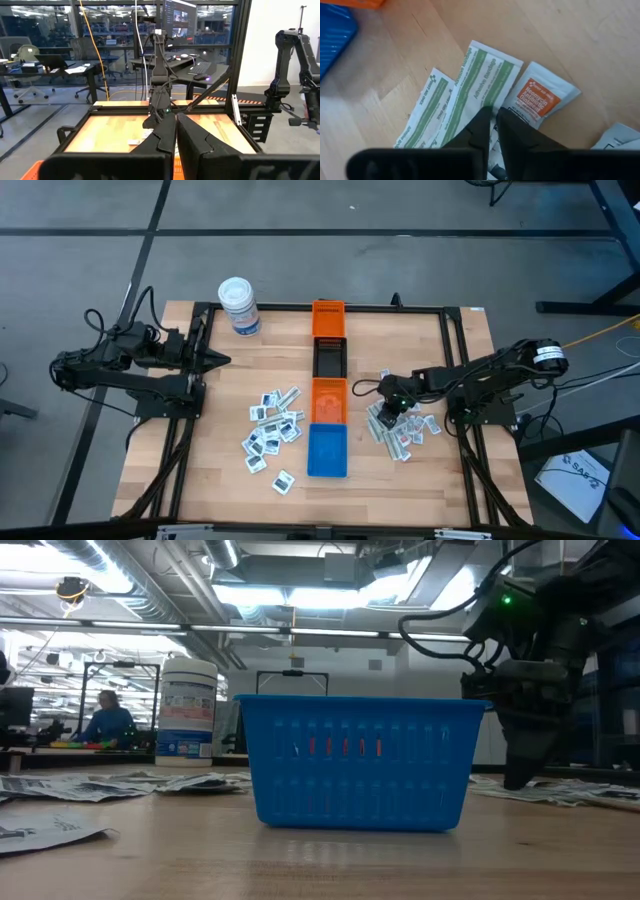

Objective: Pick & Place First Aid Supplies
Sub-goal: Put the green bandage into the black bin

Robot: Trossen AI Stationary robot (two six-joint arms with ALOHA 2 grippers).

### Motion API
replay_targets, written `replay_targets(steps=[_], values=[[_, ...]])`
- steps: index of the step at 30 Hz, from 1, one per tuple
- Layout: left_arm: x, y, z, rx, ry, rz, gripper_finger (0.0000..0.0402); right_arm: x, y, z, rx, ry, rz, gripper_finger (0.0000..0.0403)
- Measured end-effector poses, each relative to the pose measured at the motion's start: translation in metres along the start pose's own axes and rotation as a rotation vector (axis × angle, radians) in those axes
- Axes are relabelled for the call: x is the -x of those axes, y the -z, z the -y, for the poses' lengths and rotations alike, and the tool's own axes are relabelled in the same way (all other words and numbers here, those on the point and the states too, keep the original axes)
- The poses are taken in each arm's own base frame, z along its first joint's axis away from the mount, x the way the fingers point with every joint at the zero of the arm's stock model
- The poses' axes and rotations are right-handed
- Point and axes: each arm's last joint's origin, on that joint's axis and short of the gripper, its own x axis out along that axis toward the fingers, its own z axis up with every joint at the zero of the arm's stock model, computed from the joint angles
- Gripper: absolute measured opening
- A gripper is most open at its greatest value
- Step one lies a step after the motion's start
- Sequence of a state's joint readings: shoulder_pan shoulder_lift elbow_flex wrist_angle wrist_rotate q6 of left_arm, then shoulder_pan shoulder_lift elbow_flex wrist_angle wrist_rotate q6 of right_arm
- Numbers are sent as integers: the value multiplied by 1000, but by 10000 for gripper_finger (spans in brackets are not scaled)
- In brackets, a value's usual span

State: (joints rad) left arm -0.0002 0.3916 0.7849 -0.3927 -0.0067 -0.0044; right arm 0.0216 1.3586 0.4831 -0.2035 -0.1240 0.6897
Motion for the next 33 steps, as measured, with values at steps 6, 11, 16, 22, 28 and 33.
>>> replay_targets(steps=[6, 11, 16, 22, 28, 33], values=[[0, 0, 0, 0, 0, 0, 11, 2, -1, -2, 34, -16, -4, 6], [0, 0, 0, 0, 0, 0, 8, 14, -6, -9, 59, -60, 20, 5], [0, 0, 0, 0, 0, -1, 12, 25, -12, -15, 83, -88, 39, 5], [0, 0, 0, 0, 0, 0, 10, 38, -18, -24, 113, -146, 63, 3], [0, 0, 0, 0, 0, 0, 10, 50, -25, -32, 141, -157, 63, 2], [0, 0, 0, 0, 0, -1, 12, 64, -36, -43, 180, -164, 78, 1]])
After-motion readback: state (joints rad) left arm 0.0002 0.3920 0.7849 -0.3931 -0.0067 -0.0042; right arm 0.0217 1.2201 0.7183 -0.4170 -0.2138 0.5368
